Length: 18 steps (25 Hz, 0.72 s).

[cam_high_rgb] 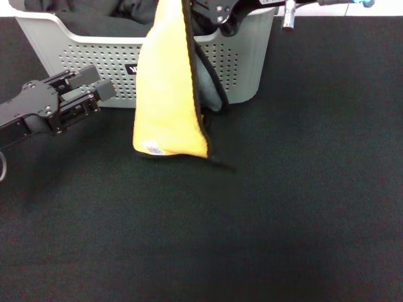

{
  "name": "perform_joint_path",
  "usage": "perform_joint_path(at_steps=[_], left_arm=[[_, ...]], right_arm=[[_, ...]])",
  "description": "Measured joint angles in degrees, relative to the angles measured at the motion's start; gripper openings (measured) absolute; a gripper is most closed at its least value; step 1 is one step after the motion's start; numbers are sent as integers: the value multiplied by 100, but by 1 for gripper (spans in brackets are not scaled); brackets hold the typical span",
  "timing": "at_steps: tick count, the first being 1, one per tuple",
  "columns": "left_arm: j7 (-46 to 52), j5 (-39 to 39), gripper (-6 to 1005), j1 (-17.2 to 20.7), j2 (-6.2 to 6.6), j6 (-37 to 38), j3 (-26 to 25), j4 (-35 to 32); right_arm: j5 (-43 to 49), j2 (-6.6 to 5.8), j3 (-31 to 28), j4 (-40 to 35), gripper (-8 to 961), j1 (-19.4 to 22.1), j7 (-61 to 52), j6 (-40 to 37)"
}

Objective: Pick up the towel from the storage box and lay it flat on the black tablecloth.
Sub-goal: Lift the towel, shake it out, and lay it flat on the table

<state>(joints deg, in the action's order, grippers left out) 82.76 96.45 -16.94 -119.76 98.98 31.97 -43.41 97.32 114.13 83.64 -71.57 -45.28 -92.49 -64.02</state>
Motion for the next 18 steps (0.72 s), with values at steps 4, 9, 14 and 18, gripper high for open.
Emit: perform_joint_path(at_steps=[4,9,14,18], left_arm=[[-5,-3,580,-1,-9,0,21,13],[-56,-4,579,-30,-9,-1,43,108],[-66,-5,579,-60,-11,-1,125,145],[-132,-5,578,-138,-17,3,260,298]], right_arm=[[572,121,-358,-74,17,-213,-30,-431],[644,-65,-814,68,18,-611,-22,-1265],[831,-220,-1117,287,19,-980,-42,-1851],[871,-289,-1130,783,19,-1364,22,-2005]])
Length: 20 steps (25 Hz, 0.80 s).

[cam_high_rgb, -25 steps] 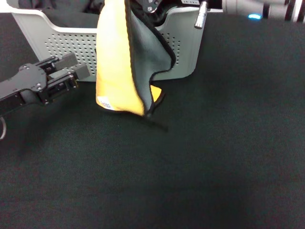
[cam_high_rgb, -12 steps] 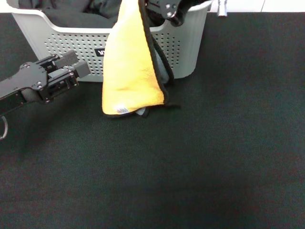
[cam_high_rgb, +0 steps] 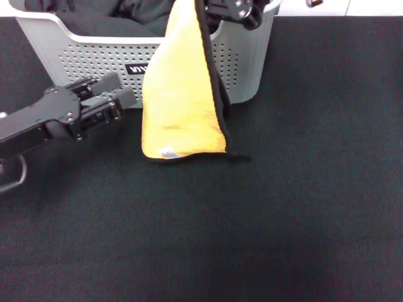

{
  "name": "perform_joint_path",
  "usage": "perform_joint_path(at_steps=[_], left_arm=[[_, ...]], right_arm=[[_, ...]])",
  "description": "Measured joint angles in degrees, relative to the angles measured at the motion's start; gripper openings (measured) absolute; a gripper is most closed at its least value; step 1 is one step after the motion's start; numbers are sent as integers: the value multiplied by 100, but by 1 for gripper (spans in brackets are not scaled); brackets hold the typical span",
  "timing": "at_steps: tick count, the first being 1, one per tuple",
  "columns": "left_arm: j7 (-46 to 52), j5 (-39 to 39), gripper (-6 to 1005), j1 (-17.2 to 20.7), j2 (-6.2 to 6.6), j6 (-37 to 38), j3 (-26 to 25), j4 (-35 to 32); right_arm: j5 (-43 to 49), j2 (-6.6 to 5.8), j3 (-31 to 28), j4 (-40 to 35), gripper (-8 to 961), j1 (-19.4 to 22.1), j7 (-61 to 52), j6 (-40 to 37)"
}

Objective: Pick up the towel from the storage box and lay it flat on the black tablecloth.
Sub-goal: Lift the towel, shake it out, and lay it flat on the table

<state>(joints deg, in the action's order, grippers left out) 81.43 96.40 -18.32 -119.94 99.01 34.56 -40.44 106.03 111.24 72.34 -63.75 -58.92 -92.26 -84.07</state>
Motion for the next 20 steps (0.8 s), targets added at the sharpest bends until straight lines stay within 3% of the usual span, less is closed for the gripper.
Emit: perform_joint_path(at_steps=[10,17,20], left_arm=[[-599,-47,577,-91,-39,-81,-9,574],[-1618,-803,576,-69,-77,-509,78,1389],[-1919,-987,576,-90,-79,-573,225,1686]], right_arm=[[93,1,-125,1281,21,-922,772,569],[206,-79,-597,2478,22,-1800,962,928],[526,-12,-602,2631,22,-2033,809,939]])
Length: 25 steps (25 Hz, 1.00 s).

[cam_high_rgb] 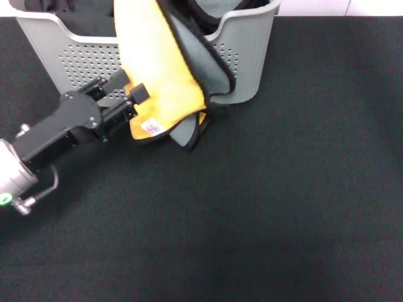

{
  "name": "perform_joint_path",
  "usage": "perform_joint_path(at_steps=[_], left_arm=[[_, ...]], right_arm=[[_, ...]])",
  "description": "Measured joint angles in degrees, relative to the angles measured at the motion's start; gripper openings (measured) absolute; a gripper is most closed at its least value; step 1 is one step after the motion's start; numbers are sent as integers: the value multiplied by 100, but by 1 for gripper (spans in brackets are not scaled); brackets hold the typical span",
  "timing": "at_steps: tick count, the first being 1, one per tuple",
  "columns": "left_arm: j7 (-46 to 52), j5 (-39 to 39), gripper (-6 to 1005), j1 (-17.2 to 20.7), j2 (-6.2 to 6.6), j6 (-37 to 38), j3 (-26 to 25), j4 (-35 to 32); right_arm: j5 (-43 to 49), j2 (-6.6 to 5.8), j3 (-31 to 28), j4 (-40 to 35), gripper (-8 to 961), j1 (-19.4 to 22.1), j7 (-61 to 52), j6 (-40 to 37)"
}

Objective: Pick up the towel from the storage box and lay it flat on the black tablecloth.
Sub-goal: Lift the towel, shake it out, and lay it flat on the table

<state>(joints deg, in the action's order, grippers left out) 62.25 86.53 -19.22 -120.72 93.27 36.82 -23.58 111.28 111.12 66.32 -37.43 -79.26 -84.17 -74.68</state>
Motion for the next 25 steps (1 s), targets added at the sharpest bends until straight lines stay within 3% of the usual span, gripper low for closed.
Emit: perform_joint_path(at_steps=[6,14,21,25], left_arm=[[-929,-651,575,-3,-3,-486,200,555],[-1832,-1091,575,36,-2,-513,167,644],[-2195,-1509,574,-61,34,-601,163,600],[-1756,-1601,573,-148,70,-565,165,496]], right_arm=[[274,125,-10,-91,23,82,-175,-62],[36,445,-338,-1226,24,1150,115,-55],[-1083,416,-407,-1288,25,1521,660,87],[-1167,421,-563,-1256,26,1575,764,76]])
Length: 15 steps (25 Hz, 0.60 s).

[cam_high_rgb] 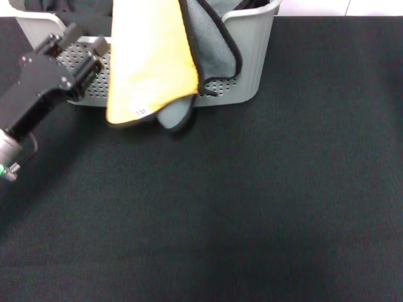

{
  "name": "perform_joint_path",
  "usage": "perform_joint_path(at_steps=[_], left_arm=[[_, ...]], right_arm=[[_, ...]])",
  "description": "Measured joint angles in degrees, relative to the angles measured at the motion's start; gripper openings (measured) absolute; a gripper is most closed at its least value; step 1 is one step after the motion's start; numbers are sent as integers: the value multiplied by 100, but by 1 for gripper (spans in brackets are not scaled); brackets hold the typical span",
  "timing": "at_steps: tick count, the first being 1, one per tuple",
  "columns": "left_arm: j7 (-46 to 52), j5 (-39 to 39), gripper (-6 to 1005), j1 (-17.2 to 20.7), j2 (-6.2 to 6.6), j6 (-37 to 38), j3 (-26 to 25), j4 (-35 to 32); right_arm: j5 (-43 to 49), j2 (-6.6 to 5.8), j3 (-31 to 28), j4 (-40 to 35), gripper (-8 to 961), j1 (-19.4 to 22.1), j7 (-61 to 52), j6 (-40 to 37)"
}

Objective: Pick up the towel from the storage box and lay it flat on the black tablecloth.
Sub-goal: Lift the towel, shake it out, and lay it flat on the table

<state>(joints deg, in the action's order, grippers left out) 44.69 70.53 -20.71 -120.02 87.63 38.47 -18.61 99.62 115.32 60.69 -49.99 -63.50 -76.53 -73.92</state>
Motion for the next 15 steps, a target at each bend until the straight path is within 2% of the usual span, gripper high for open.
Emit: perform_joint_path(at_steps=[7,10,15], left_arm=[[1361,5,574,0,-5,980,49,-404],[1576,20,572,30,-6,1266,50,-394],[1714,42,564,270,-12,1538,66,-296]], right_arm=[[-146,-40,-93,39,27,192,44,-182],[-194,6,-101,6,27,214,153,-246],[-688,15,-111,-256,28,247,402,-263]])
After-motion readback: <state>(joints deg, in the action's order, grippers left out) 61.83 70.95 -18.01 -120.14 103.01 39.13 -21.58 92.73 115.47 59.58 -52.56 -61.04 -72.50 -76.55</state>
